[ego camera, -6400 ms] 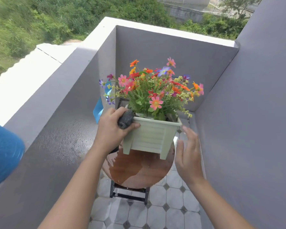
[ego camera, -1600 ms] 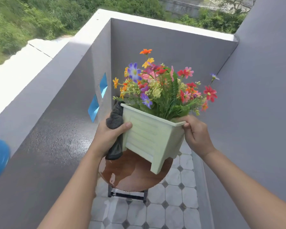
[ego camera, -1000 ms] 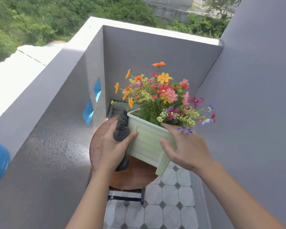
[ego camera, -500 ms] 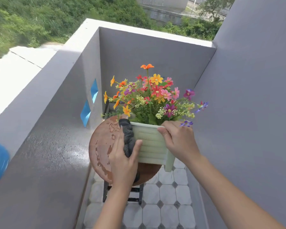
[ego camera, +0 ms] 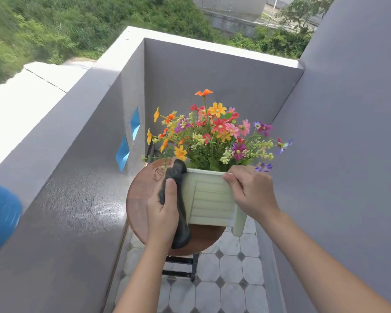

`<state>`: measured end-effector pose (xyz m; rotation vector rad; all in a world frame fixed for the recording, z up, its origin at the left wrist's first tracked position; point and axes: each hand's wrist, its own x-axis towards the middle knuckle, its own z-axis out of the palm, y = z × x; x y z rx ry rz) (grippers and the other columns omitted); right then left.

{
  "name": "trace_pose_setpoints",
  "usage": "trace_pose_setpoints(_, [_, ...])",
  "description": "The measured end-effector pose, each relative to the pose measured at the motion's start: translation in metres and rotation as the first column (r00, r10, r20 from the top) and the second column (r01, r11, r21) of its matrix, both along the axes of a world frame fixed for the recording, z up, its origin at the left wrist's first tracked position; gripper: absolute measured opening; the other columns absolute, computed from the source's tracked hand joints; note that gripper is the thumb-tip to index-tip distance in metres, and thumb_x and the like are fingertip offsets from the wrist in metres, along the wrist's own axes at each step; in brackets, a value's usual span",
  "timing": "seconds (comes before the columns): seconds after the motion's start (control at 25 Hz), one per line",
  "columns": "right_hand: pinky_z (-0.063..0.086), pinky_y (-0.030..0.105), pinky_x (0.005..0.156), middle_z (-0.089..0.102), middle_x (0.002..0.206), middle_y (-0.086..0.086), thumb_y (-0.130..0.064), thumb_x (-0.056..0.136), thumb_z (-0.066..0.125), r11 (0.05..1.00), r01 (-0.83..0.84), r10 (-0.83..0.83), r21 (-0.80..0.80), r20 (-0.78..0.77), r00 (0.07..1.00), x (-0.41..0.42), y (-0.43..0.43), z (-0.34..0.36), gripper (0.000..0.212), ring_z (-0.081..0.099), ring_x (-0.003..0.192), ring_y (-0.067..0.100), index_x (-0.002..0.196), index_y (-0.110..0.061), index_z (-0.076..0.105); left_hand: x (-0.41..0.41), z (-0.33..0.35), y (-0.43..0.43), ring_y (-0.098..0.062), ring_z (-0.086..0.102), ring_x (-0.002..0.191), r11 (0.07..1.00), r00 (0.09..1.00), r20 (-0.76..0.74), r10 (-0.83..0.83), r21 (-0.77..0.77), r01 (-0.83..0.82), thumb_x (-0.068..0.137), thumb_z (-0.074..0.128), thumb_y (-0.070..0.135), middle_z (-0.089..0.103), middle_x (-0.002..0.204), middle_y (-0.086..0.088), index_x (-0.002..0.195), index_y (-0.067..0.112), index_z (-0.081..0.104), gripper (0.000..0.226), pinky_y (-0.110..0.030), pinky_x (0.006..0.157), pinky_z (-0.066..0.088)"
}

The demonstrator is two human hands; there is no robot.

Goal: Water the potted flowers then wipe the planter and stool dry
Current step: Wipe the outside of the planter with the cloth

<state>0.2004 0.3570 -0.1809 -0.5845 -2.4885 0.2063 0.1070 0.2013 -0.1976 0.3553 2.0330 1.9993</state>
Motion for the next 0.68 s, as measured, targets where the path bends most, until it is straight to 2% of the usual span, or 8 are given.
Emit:
trace_pose_setpoints(0.08, [0.025,0.024,0.055,0.056,0.054,-0.002,-0.037,0.09,0.039,1.0,-0.003,0.003,0.021,-0.011,1.0,0.0,0.003,-0.001,0.039,0.054,0.056,0.018,0.063,-0.015,0.058,-0.017,0.003,0.008,0.013,0.054,0.091,0.997,0.998,0.06,0.011,-0.075,-0.007,0.099,0.042,0.031,0.062,0.096,0.023,0.108,0.023,0.064,0.025,-0.002,0.081,0.038])
trace_pose_setpoints(0.2, [0.026,0.027,0.049,0.056,0.053,-0.002,-0.036,0.089,0.041,0.999,-0.019,0.02,0.031,-0.043,0.999,0.0,0.005,-0.002,0.038,0.051,0.054,0.016,0.062,-0.015,0.058,-0.05,-0.011,0.032,-0.012,0.055,0.108,0.965,0.984,0.147,-0.102,-0.228,0.133,0.093,0.038,0.055,0.064,0.109,0.006,0.112,0.02,0.065,0.049,-0.022,0.091,0.039])
trace_pose_setpoints(0.28, [0.026,0.023,0.049,0.055,0.053,-0.003,-0.036,0.089,0.041,0.999,-0.002,0.005,0.053,-0.047,0.999,0.001,0.004,-0.004,0.038,0.049,0.055,0.013,0.062,-0.015,0.058,-0.064,-0.033,0.046,-0.024,0.057,0.114,0.96,0.963,0.238,-0.13,-0.213,0.183,0.081,0.036,0.071,0.066,0.117,-0.005,0.115,0.015,0.066,0.071,-0.039,0.103,0.04])
trace_pose_setpoints(0.36, [0.026,0.021,0.051,0.054,0.052,-0.003,-0.034,0.089,0.041,0.998,0.002,0.002,0.063,-0.058,0.998,-0.001,0.005,-0.004,0.037,0.048,0.055,0.013,0.062,-0.014,0.057,-0.064,-0.059,0.05,-0.025,0.058,0.115,0.974,0.944,0.305,-0.129,-0.141,0.178,0.07,0.039,0.083,0.067,0.118,-0.007,0.118,0.016,0.064,0.086,-0.047,0.104,0.04])
trace_pose_setpoints(0.44, [0.028,0.022,0.05,0.054,0.052,-0.002,-0.033,0.088,0.042,0.998,-0.002,0.007,0.068,-0.069,0.998,-0.002,0.009,-0.004,0.036,0.052,0.051,0.018,0.062,-0.014,0.057,-0.043,-0.042,0.033,-0.02,0.062,0.11,0.989,0.93,0.353,-0.098,-0.07,0.13,0.064,0.048,0.086,0.071,0.112,0.0,0.114,0.023,0.067,0.083,-0.044,0.1,0.044])
trace_pose_setpoints(0.56, [0.033,0.025,0.051,0.056,0.053,-0.002,-0.033,0.088,0.042,0.998,-0.028,0.032,0.065,-0.066,0.997,-0.003,0.013,-0.003,0.036,0.054,0.051,0.022,0.063,-0.014,0.058,-0.016,0.002,0.011,-0.01,0.064,0.101,0.992,0.959,0.256,-0.123,0.068,0.109,0.092,0.047,0.05,0.073,0.103,0.003,0.105,0.018,0.07,0.041,-0.024,0.088,0.049])
trace_pose_setpoints(0.64, [0.031,0.023,0.054,0.057,0.054,-0.002,-0.034,0.088,0.043,0.997,-0.038,0.042,0.061,-0.062,0.997,-0.001,0.015,-0.002,0.036,0.056,0.053,0.022,0.064,-0.014,0.059,-0.012,0.014,0.017,-0.004,0.062,0.085,0.999,0.975,0.221,-0.036,0.011,0.034,0.097,0.042,0.042,0.07,0.09,0.009,0.097,0.019,0.069,0.035,-0.01,0.073,0.046])
trace_pose_setpoints(0.68, [0.03,0.023,0.053,0.057,0.054,-0.002,-0.034,0.088,0.043,0.997,-0.046,0.05,0.067,-0.066,0.997,0.001,0.015,-0.001,0.036,0.055,0.053,0.022,0.064,-0.014,0.06,-0.016,0.016,0.025,-0.004,0.06,0.081,0.997,0.974,0.227,0.014,-0.082,0.005,0.096,0.041,0.046,0.068,0.088,0.009,0.096,0.02,0.068,0.038,-0.011,0.071,0.046])
